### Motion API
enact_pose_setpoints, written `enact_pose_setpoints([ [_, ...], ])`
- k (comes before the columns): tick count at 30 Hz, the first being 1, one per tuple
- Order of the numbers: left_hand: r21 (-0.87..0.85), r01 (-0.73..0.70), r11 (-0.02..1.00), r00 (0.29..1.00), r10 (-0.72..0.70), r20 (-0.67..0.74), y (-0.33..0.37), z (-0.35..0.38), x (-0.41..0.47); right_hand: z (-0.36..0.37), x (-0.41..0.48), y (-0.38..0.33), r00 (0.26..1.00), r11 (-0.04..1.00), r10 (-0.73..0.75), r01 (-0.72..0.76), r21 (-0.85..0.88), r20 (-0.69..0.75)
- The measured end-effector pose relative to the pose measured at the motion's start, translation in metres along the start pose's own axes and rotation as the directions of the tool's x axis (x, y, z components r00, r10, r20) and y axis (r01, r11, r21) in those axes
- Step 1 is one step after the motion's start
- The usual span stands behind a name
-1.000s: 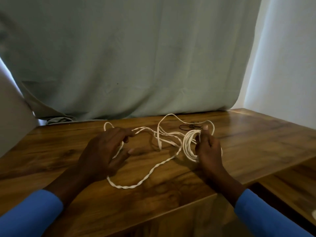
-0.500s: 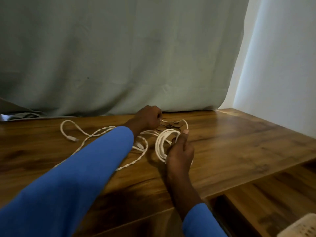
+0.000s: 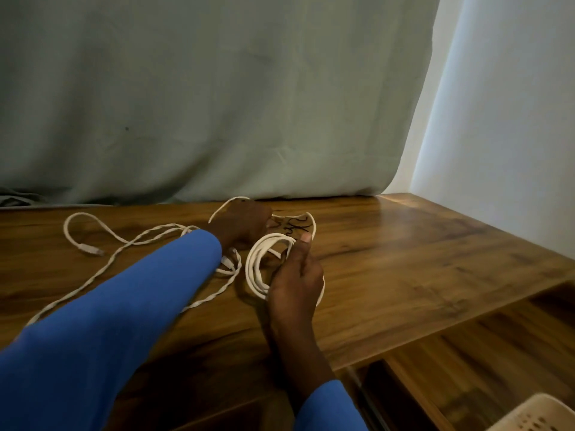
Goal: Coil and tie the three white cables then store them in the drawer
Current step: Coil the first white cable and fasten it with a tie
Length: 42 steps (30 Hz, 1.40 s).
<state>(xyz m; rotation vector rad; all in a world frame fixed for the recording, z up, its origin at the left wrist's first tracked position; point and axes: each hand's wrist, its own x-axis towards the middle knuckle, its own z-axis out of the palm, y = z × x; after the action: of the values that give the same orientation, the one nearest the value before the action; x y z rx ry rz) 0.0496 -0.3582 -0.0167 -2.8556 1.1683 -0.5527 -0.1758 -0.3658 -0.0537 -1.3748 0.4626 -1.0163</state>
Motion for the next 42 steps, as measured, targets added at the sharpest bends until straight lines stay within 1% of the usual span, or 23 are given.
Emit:
enact_pose_setpoints([
  [1, -0.022, -0.062, 0.998, 0.998, 0.062, -0.002, 0.002, -0.017, -0.007, 0.0, 0.0, -0.001, 1.0, 1.0, 0.0, 0.0, -0.002, 0.001],
  [2, -0.089, -0.078, 0.993, 0.997, 0.076, -0.024, 0.004, -0.034, -0.018, -0.001, 0.0, -0.001, 1.0, 1.0, -0.004, 0.004, -0.004, 0.001],
  [3, -0.14, -0.087, 0.986, 0.994, 0.076, -0.08, 0.003, -0.045, -0.023, -0.001, 0.0, -0.001, 1.0, 1.0, -0.006, 0.006, -0.002, 0.0],
  [4, -0.239, -0.107, 0.965, 0.985, 0.071, -0.154, 0.0, -0.053, -0.032, 0.0, 0.0, -0.001, 1.0, 1.0, -0.011, 0.011, -0.006, 0.001],
  [6, -0.427, -0.133, 0.894, 0.968, 0.024, -0.251, -0.009, -0.069, -0.052, -0.001, -0.001, -0.001, 1.0, 1.0, -0.013, 0.013, -0.022, 0.004],
  [8, -0.512, -0.2, 0.835, 0.929, -0.005, -0.371, -0.014, -0.085, -0.086, -0.001, -0.003, -0.003, 1.0, 1.0, -0.021, 0.021, -0.023, 0.0],
  [10, -0.545, -0.292, 0.786, 0.872, -0.015, -0.489, -0.015, -0.101, -0.131, 0.0, -0.006, -0.006, 0.999, 0.998, -0.048, 0.048, -0.035, -0.004],
  [11, -0.538, -0.32, 0.78, 0.851, -0.013, -0.525, -0.017, -0.105, -0.156, 0.0, -0.008, -0.006, 0.998, 0.996, -0.07, 0.07, -0.046, 0.002],
  [13, -0.49, -0.341, 0.803, 0.824, 0.004, -0.567, -0.023, -0.108, -0.205, 0.001, -0.012, -0.007, 0.991, 0.99, -0.128, 0.13, -0.06, 0.022],
  [16, -0.393, -0.37, 0.842, 0.773, 0.044, -0.633, -0.036, -0.105, -0.262, 0.005, -0.023, -0.009, 0.957, 0.955, -0.276, 0.284, -0.082, 0.092],
  [19, -0.354, -0.32, 0.879, 0.753, 0.009, -0.658, -0.056, -0.092, -0.295, 0.018, -0.039, -0.011, 0.905, 0.911, -0.382, 0.403, -0.091, 0.185],
  [21, -0.326, -0.216, 0.92, 0.719, -0.076, -0.691, -0.072, -0.085, -0.305, 0.037, -0.051, -0.013, 0.865, 0.883, -0.433, 0.464, -0.076, 0.253],
  [23, -0.337, -0.117, 0.934, 0.68, -0.172, -0.713, -0.088, -0.082, -0.308, 0.065, -0.063, -0.016, 0.849, 0.88, -0.421, 0.467, -0.082, 0.318],
  [25, -0.389, -0.051, 0.92, 0.641, -0.268, -0.719, -0.105, -0.083, -0.305, 0.1, -0.072, -0.022, 0.857, 0.908, -0.374, 0.417, -0.05, 0.355],
  [26, -0.449, -0.044, 0.893, 0.636, -0.321, -0.701, -0.112, -0.082, -0.303, 0.119, -0.075, -0.025, 0.871, 0.93, -0.336, 0.366, -0.018, 0.358],
  [27, -0.546, -0.061, 0.836, 0.647, -0.383, -0.659, -0.119, -0.08, -0.302, 0.137, -0.076, -0.028, 0.888, 0.954, -0.286, 0.301, 0.015, 0.361],
  [29, -0.729, -0.098, 0.677, 0.679, -0.489, -0.547, -0.128, -0.074, -0.3, 0.173, -0.077, -0.031, 0.921, 0.988, -0.157, 0.146, 0.058, 0.357],
  [31, -0.8, -0.12, 0.588, 0.696, -0.525, -0.49, -0.133, -0.069, -0.298, 0.196, -0.076, -0.031, 0.931, 0.996, -0.052, 0.022, 0.086, 0.363],
  [32, -0.832, -0.137, 0.538, 0.699, -0.543, -0.466, -0.135, -0.066, -0.296, 0.202, -0.079, -0.031, 0.925, 0.994, -0.02, -0.022, 0.106, 0.379],
  [34, -0.902, -0.163, 0.4, 0.713, -0.584, -0.388, -0.141, -0.063, -0.291, 0.209, -0.081, -0.021, 0.902, 0.981, 0.044, -0.12, 0.151, 0.43],
  [37, -0.975, -0.157, 0.159, 0.751, -0.622, -0.222, -0.145, -0.062, -0.284, 0.211, -0.08, 0.004, 0.81, 0.926, 0.185, -0.334, 0.177, 0.556],
  [39, -0.991, -0.123, 0.053, 0.759, -0.638, -0.129, -0.146, -0.065, -0.28, 0.212, -0.076, 0.008, 0.779, 0.916, 0.192, -0.36, 0.176, 0.598],
  [42, -0.993, -0.11, -0.039, 0.775, -0.629, -0.061, -0.148, -0.064, -0.277, 0.208, -0.067, 0.003, 0.776, 0.926, 0.182, -0.343, 0.161, 0.605],
])
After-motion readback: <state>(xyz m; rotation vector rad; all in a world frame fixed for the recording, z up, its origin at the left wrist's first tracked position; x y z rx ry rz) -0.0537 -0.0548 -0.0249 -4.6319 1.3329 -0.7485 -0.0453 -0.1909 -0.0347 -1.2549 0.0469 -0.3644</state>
